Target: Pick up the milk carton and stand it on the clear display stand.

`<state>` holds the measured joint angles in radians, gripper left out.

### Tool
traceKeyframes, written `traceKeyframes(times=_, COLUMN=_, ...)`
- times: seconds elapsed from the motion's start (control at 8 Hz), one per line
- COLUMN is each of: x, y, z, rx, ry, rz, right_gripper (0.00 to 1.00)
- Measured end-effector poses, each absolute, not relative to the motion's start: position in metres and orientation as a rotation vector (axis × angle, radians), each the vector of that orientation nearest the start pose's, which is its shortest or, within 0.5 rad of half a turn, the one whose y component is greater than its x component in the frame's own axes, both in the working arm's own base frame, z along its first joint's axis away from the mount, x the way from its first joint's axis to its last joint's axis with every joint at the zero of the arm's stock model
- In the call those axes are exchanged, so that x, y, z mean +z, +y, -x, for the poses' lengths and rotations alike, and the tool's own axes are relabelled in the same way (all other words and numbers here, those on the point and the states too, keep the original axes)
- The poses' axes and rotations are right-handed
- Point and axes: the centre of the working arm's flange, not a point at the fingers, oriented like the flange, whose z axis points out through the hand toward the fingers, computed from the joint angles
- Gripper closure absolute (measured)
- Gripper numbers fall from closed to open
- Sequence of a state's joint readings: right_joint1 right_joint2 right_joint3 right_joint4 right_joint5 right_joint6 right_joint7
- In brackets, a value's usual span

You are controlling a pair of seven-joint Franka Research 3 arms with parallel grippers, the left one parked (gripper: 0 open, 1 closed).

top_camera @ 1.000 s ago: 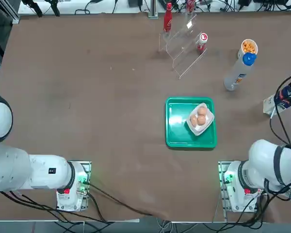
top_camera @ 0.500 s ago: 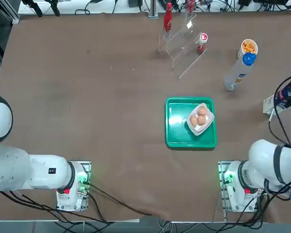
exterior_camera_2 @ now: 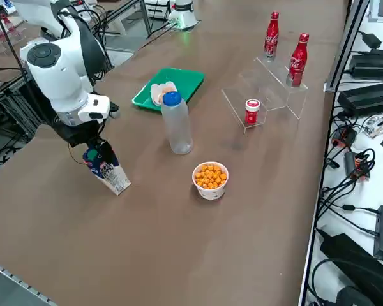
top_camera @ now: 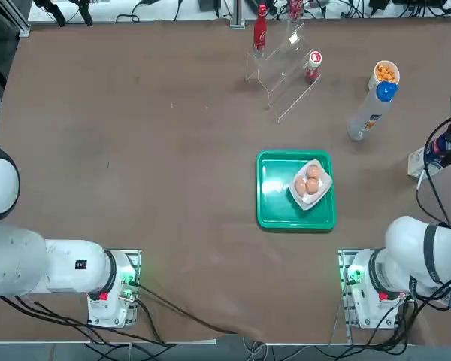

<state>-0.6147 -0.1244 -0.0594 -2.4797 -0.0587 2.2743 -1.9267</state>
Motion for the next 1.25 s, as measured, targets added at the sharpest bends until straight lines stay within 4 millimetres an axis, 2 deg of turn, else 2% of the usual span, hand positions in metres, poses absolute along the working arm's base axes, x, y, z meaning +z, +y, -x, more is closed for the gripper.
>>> traceKeyframes(times=0.12, x=0.331, y=-0.284, z=-0.353, rx=0.084, ry=-1.853, rz=2.456, right_gripper=0.34)
traceKeyframes(times=0.25, x=0.334, y=-0.285, z=-0.354, rx=0.082, ry=-1.857, rz=2.462, right_gripper=0.45)
traceKeyframes(times=0.38, x=0.338, y=-0.286, z=-0.357, rx=0.079, ry=-1.864, rz=2.468, right_gripper=0.52)
traceKeyframes(times=0.5, x=0.346, y=-0.288, z=-0.363, rx=0.076, ry=-1.863, rz=2.482, right_gripper=0.63)
traceKeyframes(times=0.62, x=0.36, y=-0.29, z=-0.371, rx=0.075, ry=-1.845, rz=2.508, right_gripper=0.63)
traceKeyframes(times=0.88, x=0.409, y=-0.284, z=-0.404, rx=0.075, ry=-1.783, rz=2.58, right_gripper=0.63)
traceKeyframes(times=1.25, x=0.515, y=-0.246, z=-0.479, rx=0.011, ry=-1.609, rz=2.694, right_gripper=0.63)
